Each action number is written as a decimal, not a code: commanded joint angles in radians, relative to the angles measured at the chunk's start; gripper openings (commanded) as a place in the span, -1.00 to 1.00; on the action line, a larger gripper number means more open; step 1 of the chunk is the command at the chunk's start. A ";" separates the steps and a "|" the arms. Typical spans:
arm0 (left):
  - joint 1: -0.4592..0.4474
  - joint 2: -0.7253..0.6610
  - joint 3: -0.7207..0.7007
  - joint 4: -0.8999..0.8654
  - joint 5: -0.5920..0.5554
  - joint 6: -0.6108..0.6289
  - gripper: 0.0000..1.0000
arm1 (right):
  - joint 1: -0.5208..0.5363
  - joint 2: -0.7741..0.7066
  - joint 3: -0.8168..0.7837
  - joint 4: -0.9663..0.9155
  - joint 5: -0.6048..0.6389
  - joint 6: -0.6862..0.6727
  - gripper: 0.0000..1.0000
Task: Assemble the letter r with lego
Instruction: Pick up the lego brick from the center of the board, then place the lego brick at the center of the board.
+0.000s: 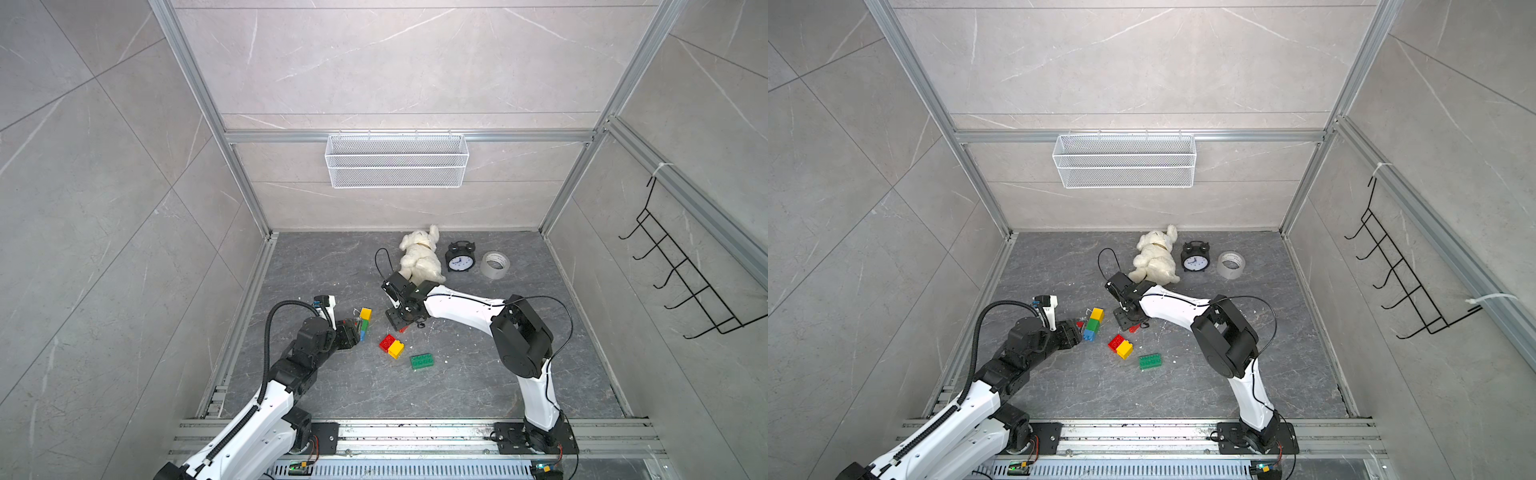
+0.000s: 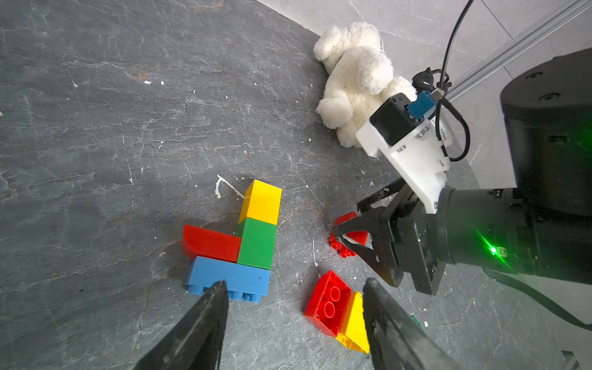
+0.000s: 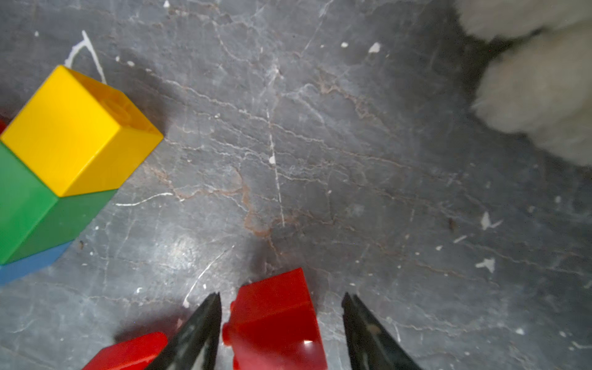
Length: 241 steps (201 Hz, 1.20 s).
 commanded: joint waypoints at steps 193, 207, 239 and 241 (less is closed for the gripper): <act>-0.316 0.318 0.122 0.489 0.012 0.643 0.55 | -0.263 -0.338 -0.226 0.267 -0.798 0.027 -0.36; -0.317 0.325 0.108 0.550 0.012 0.667 0.55 | -0.264 -0.366 -0.258 0.281 -0.811 0.025 -0.36; -0.317 0.406 0.085 0.699 0.033 0.749 0.54 | -0.268 -0.430 -0.314 0.307 -0.861 0.030 -0.36; -0.317 0.410 0.084 0.707 0.035 0.750 0.54 | -0.268 -0.433 -0.316 0.308 -0.867 0.030 -0.36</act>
